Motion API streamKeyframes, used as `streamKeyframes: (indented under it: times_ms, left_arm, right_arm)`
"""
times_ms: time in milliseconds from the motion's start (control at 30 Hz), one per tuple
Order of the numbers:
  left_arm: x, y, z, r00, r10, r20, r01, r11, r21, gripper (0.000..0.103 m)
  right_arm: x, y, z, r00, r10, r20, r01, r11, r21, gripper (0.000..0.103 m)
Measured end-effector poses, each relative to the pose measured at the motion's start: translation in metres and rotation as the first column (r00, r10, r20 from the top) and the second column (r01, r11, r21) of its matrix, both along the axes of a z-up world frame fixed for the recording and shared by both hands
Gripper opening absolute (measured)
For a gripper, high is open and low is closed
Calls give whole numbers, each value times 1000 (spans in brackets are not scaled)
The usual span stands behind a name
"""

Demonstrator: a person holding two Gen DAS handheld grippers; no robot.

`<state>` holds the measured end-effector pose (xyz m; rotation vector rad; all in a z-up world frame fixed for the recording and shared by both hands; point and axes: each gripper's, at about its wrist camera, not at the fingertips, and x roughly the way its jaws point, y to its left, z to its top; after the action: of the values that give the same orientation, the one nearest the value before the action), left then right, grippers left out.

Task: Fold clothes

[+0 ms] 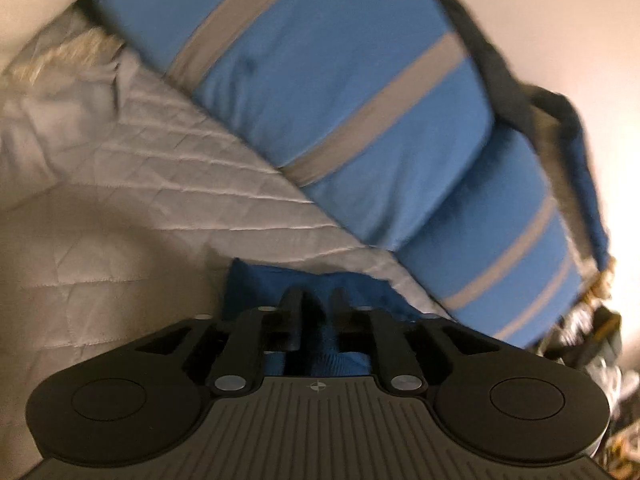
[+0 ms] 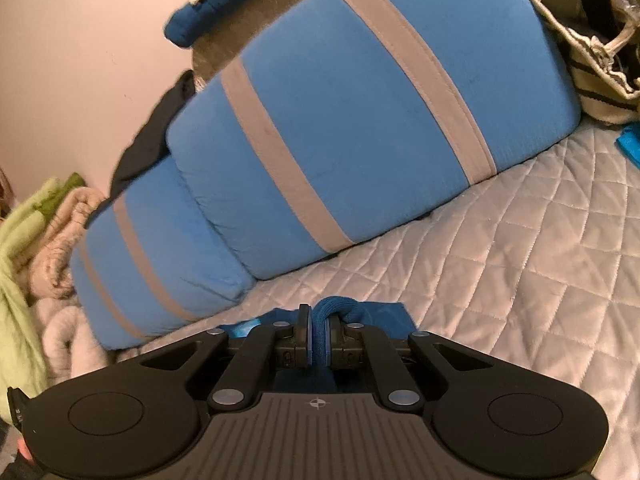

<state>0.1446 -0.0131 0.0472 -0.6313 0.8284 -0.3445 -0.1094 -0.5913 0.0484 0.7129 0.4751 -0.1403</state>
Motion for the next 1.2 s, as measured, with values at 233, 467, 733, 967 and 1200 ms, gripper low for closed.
streamKeyframes:
  times_ms: [233,467,733,967,1200]
  left_arm:
    - [-1,5,-30,995,31,-92,-35,999,-36,58]
    - [-28,3,-23,996,-45,-79,38,995,-88,58]
    - [-33,-14,-36,981,-117,-158,111,993,-43,56]
    - [-28,-21,-45,971,-94,-218,96,995,-1,10]
    - [-35,-14,-36,982,-107,-157,102,994,-42,5]
  right_arm:
    - [15,16,-22,987,-11,-160,-13,989,-150,103]
    - [-15,19,-10,989,-14,-147,-16,980,-199,103]
    - [-37,9,-14,991,22,-133,-25,999,-24,91]
    - [-35,15,-25,985,46,-169,-42,999,27,83]
    - [-23,29,-36,979,95,-181,-89,995,41,66]
